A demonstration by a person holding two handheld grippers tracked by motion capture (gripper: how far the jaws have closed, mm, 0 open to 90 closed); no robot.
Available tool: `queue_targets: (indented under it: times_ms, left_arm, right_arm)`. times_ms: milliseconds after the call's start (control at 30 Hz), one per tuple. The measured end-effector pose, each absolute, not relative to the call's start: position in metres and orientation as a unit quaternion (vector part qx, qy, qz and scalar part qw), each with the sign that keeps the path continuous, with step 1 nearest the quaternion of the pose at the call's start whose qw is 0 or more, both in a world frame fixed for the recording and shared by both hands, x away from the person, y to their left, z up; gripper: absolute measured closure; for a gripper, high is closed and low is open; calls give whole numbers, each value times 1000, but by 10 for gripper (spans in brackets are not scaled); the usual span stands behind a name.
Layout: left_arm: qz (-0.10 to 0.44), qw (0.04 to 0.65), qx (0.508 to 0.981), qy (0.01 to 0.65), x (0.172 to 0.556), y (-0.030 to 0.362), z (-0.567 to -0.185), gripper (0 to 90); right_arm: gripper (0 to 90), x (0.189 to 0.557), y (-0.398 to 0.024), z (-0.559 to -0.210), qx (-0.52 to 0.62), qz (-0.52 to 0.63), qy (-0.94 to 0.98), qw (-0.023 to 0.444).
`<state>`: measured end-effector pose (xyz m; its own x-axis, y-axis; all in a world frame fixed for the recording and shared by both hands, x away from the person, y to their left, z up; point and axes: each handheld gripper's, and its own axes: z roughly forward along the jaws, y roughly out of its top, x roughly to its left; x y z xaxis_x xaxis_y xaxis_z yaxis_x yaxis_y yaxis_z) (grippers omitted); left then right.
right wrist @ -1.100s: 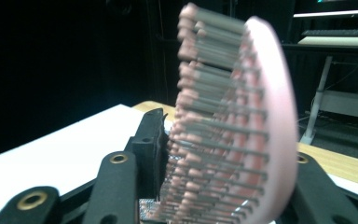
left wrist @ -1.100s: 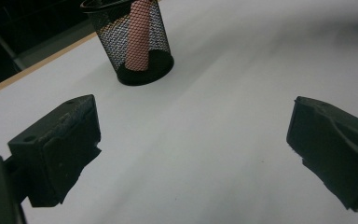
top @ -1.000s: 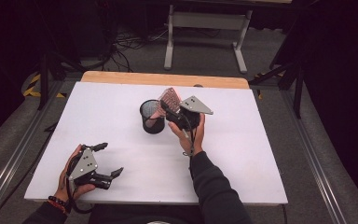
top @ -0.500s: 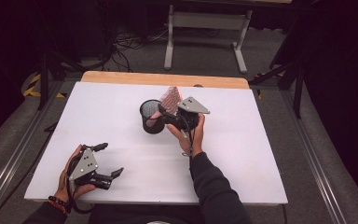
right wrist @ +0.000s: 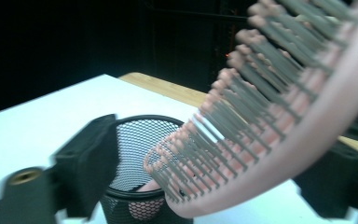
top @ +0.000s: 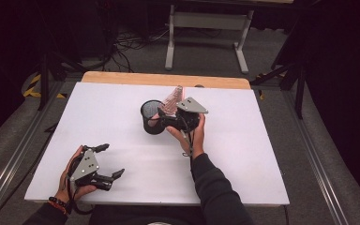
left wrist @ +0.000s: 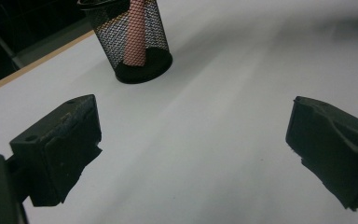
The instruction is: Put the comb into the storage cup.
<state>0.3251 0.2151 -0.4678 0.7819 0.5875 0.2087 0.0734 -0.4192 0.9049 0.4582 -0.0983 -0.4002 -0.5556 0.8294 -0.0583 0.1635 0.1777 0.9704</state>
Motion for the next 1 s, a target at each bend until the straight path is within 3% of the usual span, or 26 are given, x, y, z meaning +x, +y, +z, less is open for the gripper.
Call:
queue_targets:
  times_ms: [367,1000]
  left_arm:
    - [258,499,801,205,325,215,-468,41]
    - [259,497,802,207,326,216,-468,41]
  right_arm:
    - [57,457,-93,-401,346,524,708,322]
    - [84,453,-99,-390,339,515,710,338]
